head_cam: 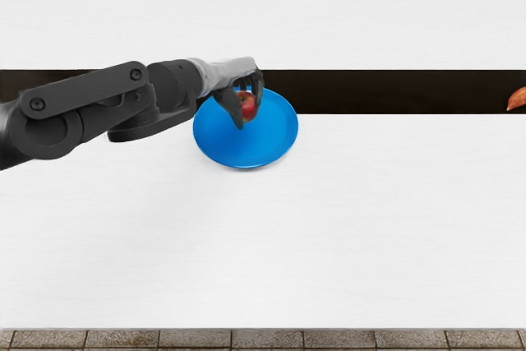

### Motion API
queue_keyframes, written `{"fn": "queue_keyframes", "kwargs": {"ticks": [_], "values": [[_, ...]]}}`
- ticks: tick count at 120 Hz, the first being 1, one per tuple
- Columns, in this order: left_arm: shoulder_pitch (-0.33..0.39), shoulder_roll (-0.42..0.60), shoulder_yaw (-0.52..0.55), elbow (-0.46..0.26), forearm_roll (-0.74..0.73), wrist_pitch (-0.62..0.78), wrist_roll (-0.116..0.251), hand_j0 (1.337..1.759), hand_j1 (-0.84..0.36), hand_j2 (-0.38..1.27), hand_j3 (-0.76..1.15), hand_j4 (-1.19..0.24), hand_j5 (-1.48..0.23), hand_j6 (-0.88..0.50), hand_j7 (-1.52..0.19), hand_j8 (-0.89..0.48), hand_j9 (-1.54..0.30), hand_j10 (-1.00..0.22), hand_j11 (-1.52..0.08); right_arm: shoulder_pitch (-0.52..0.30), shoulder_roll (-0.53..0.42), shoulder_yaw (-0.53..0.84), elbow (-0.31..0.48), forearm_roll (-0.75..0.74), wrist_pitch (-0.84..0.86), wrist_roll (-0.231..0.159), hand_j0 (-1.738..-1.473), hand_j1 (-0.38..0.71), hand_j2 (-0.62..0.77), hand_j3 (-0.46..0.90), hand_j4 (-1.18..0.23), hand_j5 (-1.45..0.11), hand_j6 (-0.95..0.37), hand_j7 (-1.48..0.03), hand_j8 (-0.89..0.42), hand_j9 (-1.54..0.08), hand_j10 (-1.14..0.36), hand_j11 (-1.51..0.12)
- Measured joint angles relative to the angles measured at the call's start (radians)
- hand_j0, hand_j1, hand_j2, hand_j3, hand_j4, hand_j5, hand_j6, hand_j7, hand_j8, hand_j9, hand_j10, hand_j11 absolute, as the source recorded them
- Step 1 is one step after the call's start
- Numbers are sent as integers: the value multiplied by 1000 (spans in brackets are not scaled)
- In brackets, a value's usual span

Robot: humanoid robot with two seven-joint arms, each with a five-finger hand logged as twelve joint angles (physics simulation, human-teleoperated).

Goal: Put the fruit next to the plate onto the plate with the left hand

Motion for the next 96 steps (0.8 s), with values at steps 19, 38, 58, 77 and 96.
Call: {"fn": "queue_keyframes", "kwargs": {"ticks": [19, 38, 58, 77, 96], "values": [[-7, -70, 5, 120, 3, -10, 1, 1650, -382, 519, 0, -768, -1216, -308, -1134, -315, -1123, -594, -1143, 0, 0, 0, 0, 0, -1, 0, -1658, -349, 0, 0, 0, 0, 0, 0, 0, 0, 0, 0], [-5, -104, 8, 198, 5, -10, 0, 1650, -374, 489, 0, -735, -1162, -324, -1081, -327, -1068, -594, -1092, 1, 0, 0, 0, 0, -2, 0, -1658, -349, 0, 0, 0, 0, 0, 0, 0, 0, 0, 0], [-1, -130, -2, 209, 11, 37, 0, 1655, -141, 245, 0, -470, -701, -289, -666, -290, -660, -418, -671, 0, 0, 0, 0, 0, -2, 0, -1658, -349, 0, 0, 0, 0, -1, 0, 0, 0, 0, 0], [-3, -93, -6, 190, -2, 52, 0, 1656, -2, 135, 0, -323, -461, -240, -444, -240, -441, -299, -446, 0, 0, 0, 0, 0, -1, 0, -1658, -349, 0, 0, 0, 0, -1, 0, 0, 0, 0, 0], [0, 122, -8, 45, -128, 55, 0, 1657, 87, 80, 0, -234, -322, -196, -314, -196, -313, -223, -315, 0, 0, 0, 2, 0, 3, 0, -1658, -349, 0, 0, 0, 0, -1, 0, 0, 0, 0, 0]]}}
